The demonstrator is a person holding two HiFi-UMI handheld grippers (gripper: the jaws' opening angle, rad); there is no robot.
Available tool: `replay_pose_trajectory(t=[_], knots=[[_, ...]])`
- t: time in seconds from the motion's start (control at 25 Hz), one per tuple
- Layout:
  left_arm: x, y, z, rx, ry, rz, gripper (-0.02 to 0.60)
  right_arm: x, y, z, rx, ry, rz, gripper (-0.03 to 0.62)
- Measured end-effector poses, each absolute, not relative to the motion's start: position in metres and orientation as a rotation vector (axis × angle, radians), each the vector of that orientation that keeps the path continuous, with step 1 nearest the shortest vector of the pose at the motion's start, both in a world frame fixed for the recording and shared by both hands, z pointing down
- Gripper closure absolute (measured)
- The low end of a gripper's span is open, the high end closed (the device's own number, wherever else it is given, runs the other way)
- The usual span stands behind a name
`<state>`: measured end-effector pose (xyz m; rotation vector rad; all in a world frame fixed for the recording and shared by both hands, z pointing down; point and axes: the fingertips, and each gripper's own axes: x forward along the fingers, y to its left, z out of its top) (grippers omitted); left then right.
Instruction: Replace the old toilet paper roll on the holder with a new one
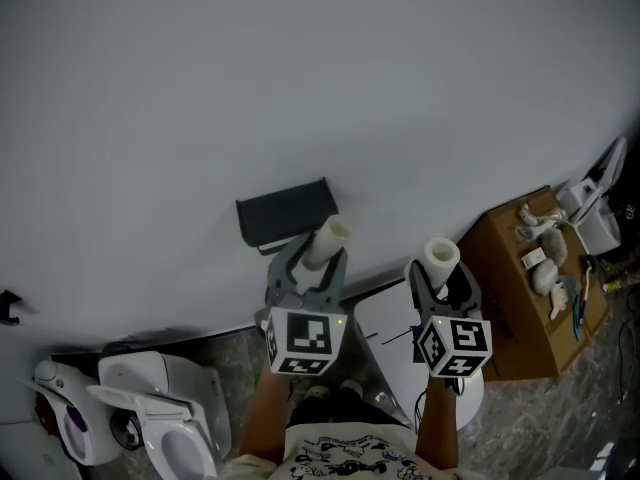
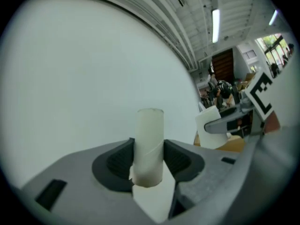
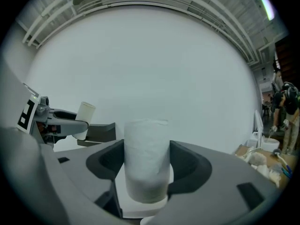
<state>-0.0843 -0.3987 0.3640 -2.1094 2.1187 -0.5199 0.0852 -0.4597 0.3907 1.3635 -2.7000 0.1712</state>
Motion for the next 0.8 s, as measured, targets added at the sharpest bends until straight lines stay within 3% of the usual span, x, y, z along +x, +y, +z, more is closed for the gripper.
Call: replay_pose_trajectory(t=[0.4,0.8], knots=[[-0.169,-0.336,0.35,-2.026,2.46,-0.059,0.382,0.04,-0.442,0.392,1.242,-2.761,0.189,0.289],[-0.205,-0.304,0.353,-1.947,2.582,0.068,0.382,0.016,-0.431,0.393,1.175,-2.796,0.226,0.289]])
